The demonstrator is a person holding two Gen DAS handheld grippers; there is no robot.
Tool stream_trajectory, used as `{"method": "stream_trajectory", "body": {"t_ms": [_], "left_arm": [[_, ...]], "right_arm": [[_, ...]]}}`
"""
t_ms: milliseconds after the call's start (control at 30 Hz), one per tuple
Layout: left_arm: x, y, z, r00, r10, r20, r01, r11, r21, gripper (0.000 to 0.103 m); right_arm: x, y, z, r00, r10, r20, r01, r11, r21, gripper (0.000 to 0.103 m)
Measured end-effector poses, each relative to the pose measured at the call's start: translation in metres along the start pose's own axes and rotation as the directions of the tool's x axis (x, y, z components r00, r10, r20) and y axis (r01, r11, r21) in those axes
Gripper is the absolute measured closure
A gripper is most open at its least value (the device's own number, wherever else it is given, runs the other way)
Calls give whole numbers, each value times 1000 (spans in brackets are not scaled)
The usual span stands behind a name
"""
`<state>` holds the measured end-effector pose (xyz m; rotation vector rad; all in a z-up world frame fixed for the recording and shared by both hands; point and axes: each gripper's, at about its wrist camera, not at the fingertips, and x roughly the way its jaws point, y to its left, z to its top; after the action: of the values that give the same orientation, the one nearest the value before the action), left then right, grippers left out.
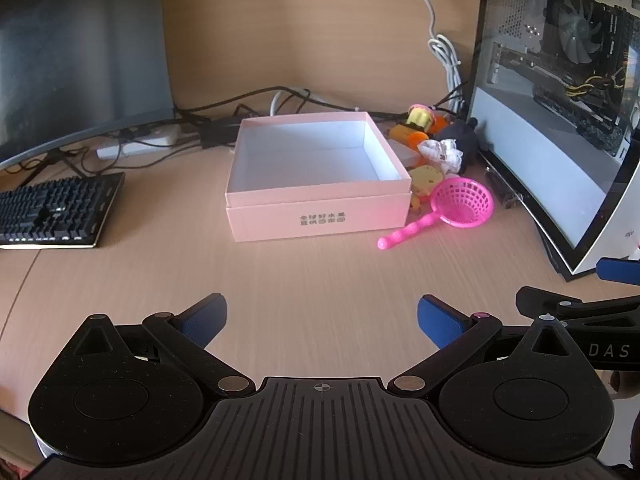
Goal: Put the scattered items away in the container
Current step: 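Move both tools toward the toys beside the pink box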
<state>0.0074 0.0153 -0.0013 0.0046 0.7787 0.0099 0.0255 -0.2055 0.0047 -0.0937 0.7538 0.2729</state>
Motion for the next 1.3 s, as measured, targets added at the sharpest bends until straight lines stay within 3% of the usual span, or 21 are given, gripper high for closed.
{"method": "stream_trajectory", "body": {"t_ms": [800,1300], "left_arm": [[21,18,4,999,-50,-23,50,999,16,0],[57,38,20,982,-186,-43,189,980,56,0]], "right_arm": [[9,18,8,999,-54,2,54,999,-6,0],[34,31,30,990,-143,-6,143,990,19,0]]}}
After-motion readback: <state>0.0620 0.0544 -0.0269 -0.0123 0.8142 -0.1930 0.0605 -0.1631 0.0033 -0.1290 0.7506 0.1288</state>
